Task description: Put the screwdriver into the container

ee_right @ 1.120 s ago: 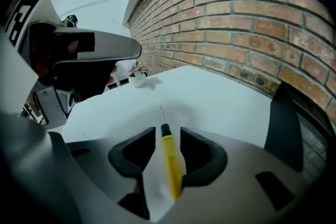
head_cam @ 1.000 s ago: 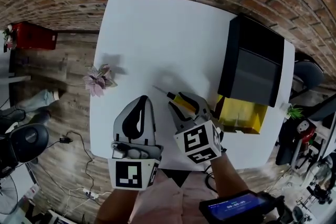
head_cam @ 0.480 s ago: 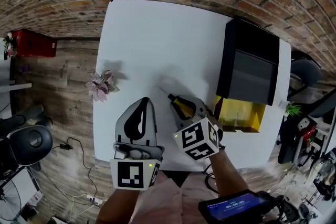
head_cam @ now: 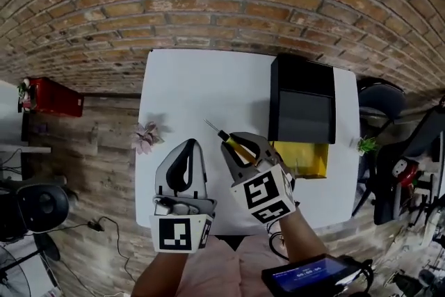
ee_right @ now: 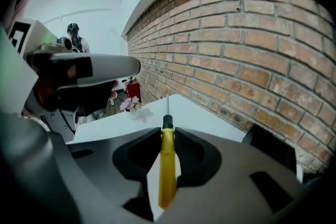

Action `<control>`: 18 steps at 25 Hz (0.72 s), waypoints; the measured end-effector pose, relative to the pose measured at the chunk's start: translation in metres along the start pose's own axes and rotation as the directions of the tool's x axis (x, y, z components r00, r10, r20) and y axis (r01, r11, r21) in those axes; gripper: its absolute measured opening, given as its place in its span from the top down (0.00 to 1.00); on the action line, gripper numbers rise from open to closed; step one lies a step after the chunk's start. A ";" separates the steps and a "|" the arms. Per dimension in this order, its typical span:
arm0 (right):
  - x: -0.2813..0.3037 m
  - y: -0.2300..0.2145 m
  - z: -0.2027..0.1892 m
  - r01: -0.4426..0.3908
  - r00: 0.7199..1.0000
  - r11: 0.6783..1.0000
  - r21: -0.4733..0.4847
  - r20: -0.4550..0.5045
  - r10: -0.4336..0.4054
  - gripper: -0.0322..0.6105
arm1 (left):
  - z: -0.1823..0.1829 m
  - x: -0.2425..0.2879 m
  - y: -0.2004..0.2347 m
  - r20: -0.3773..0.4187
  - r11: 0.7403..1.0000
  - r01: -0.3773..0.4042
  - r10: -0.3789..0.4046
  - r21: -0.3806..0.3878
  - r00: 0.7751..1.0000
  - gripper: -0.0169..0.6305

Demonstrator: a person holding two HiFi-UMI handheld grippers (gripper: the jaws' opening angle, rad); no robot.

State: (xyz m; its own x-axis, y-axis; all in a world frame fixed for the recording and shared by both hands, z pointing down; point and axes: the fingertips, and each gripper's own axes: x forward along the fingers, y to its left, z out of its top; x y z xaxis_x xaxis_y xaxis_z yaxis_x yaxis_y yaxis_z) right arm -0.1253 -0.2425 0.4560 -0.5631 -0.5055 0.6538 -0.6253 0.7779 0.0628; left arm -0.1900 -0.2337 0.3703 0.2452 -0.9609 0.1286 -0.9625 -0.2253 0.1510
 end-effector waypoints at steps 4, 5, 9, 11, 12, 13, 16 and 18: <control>-0.030 -0.011 0.026 0.051 0.998 0.999 -0.007 0.050 -0.050 0.82 | 0.019 -0.006 -0.016 0.041 0.998 0.044 -0.046 0.040 0.998 0.95; -0.036 -0.013 0.030 0.061 0.996 0.998 -0.008 0.059 -0.061 0.82 | 0.021 -0.007 -0.020 0.043 0.997 0.057 -0.059 0.044 0.997 0.95; -0.055 -0.023 0.031 0.092 0.993 0.995 -0.034 0.080 -0.089 0.82 | 0.020 -0.009 -0.031 0.041 0.997 0.070 -0.071 0.042 0.997 0.95; -0.064 -0.025 0.026 0.091 0.992 0.995 -0.039 0.086 -0.088 0.82 | 0.017 -0.014 -0.039 0.040 0.997 0.063 -0.066 0.054 0.997 0.95; -0.068 -0.026 0.023 0.088 0.992 0.995 -0.041 0.092 -0.084 0.82 | 0.017 -0.016 -0.042 0.041 0.996 0.057 -0.059 0.063 0.997 0.95; -0.072 -0.027 0.020 0.084 0.992 0.996 -0.043 0.097 -0.079 0.82 | 0.017 -0.019 -0.045 0.043 0.996 0.046 -0.049 0.071 0.998 0.95; -0.087 -0.028 0.011 0.066 0.993 0.996 -0.062 0.106 -0.059 0.82 | 0.016 -0.030 -0.055 0.048 0.997 0.000 -0.004 0.082 0.999 0.95; -0.100 -0.031 0.002 0.057 0.993 0.995 -0.077 0.108 -0.048 0.82 | 0.018 -0.037 -0.068 0.061 0.996 -0.023 0.018 0.087 0.998 0.95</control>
State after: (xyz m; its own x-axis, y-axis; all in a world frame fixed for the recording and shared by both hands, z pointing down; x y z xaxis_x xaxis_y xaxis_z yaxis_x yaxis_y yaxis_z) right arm -0.0509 -0.2165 0.3868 -0.5871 -0.5797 0.5650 -0.6128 0.7743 0.1578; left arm -0.1359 -0.1861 0.3379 0.2204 -0.9728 0.0716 -0.9744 -0.2162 0.0617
